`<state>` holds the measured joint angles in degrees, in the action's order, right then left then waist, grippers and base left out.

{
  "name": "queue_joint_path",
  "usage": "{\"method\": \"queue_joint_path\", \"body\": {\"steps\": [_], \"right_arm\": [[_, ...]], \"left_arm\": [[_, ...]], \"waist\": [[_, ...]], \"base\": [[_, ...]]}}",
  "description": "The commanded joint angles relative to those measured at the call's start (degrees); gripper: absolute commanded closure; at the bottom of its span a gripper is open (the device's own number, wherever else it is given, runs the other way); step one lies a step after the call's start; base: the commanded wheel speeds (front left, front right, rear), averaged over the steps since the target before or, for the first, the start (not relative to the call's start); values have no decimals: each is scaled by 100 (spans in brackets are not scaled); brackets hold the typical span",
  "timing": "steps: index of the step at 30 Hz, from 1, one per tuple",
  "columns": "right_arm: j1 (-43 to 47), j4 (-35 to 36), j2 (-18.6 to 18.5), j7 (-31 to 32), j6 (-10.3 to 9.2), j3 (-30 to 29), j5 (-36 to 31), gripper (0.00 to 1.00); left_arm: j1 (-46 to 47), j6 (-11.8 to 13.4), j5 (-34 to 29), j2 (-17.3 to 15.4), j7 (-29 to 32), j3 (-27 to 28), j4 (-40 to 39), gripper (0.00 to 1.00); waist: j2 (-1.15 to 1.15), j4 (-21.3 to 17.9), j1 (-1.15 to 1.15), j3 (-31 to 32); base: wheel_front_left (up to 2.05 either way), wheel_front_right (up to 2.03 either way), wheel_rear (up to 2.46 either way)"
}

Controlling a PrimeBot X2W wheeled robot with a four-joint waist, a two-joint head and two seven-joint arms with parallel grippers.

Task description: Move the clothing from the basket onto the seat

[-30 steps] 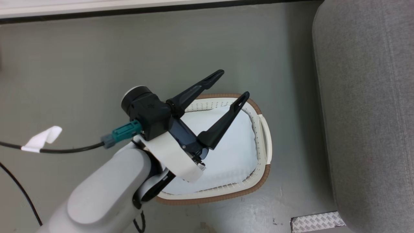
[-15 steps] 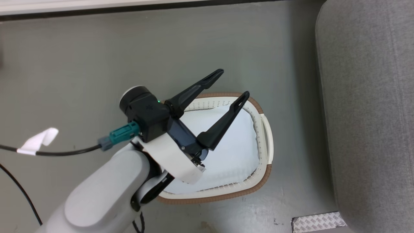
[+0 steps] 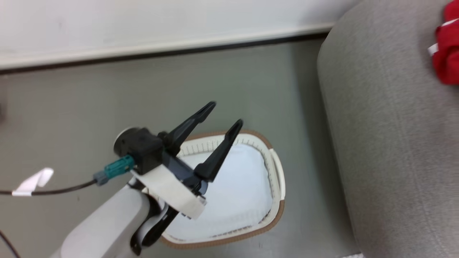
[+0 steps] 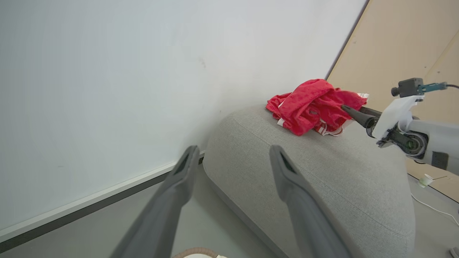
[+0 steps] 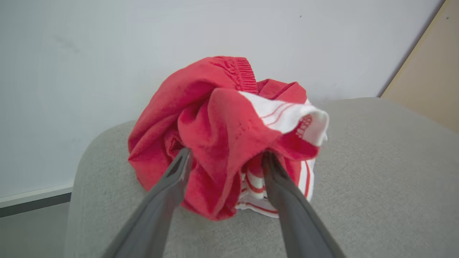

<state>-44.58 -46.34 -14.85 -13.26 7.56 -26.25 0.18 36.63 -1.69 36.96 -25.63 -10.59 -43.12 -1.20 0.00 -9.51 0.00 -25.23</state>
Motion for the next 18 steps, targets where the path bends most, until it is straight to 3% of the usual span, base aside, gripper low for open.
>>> {"method": "queue_joint_path", "body": {"steps": [1,10,18], "right_arm": [[303,138,-14,-67,-14,118,110,0],[1651,1171,138,-159,-14,857,527,0],[2774,2286,260,-176,-14,1221,637,0]], "left_arm": [[-187,48,68,-70,-72,45,66,0],[-1053,343,274,-102,-377,332,426,0],[-1868,531,207,114,-456,832,626,0]], "waist": [[0,-133,0,373],[0,-148,0,1375],[0,187,0,2119]], "base": [[0,0,0],[0,0,0],[0,0,0]]}}
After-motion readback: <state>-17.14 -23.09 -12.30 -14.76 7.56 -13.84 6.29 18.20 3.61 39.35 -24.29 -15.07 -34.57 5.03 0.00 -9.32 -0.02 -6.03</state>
